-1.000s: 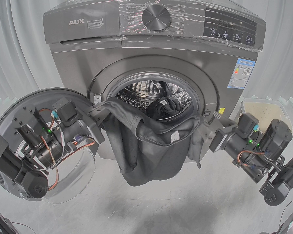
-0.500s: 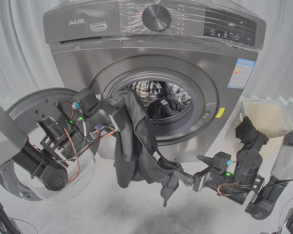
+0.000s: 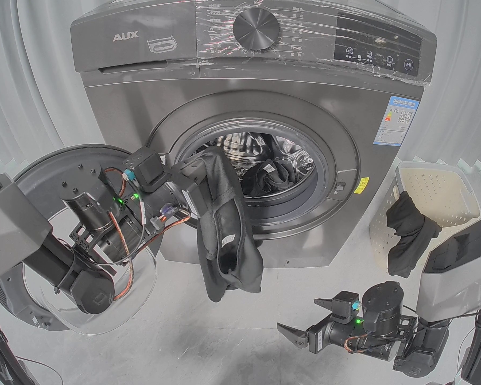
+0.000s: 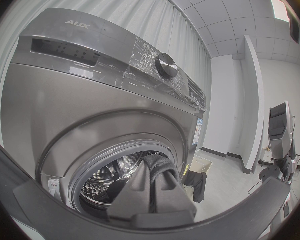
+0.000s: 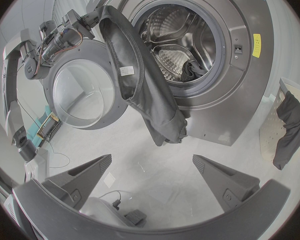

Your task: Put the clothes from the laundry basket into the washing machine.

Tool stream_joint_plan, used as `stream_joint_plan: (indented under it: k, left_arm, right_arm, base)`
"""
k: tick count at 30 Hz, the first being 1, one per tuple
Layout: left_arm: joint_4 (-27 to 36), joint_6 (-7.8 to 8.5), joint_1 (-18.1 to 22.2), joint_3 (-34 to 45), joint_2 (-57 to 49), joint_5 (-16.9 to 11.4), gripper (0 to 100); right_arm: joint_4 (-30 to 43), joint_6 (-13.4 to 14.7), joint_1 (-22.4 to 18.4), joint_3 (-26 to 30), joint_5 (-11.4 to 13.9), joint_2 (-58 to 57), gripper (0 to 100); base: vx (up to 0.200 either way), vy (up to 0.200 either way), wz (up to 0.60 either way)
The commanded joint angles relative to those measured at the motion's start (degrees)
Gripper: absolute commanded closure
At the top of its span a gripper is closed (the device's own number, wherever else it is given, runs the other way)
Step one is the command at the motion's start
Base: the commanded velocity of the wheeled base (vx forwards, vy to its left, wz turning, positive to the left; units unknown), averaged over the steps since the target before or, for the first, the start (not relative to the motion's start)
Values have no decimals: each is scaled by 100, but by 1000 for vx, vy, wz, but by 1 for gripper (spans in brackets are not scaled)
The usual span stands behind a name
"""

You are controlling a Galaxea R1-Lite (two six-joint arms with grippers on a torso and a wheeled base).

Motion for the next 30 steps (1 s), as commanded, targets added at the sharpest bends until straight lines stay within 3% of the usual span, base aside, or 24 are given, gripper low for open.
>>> stream_joint_plan:
  k: [1,3,4,12,23,30]
  left_arm:
    - [-21,1,-8,18,3,-3,100]
    - [-21,1,-8,18,3,-3,100]
    - [-21,1,-17,9,-6,-3,100]
    - [-21,10,-78,0,-50,-12,100]
    - [-21,10,-87,-88,-50,-12,100]
    - [-13,1,-140,-88,-67,-12,100]
  right_arm:
    - [1,8,-76,-394,-39,116,0]
    - [1,8,-76,-394,-39,116,0]
    - [1,26,-252,-1106,-83,169,0]
    - [141,-71,-348,-2626,-39,820,0]
    - [238,-440,-304,-3373,181,1408,0]
    - [431,-484,-208,-4041,181,1751,0]
  base:
    - [0,0,0]
    - [0,0,0]
    - [0,0,0]
    - [0,0,0]
    - [0,0,0]
    - [0,0,0]
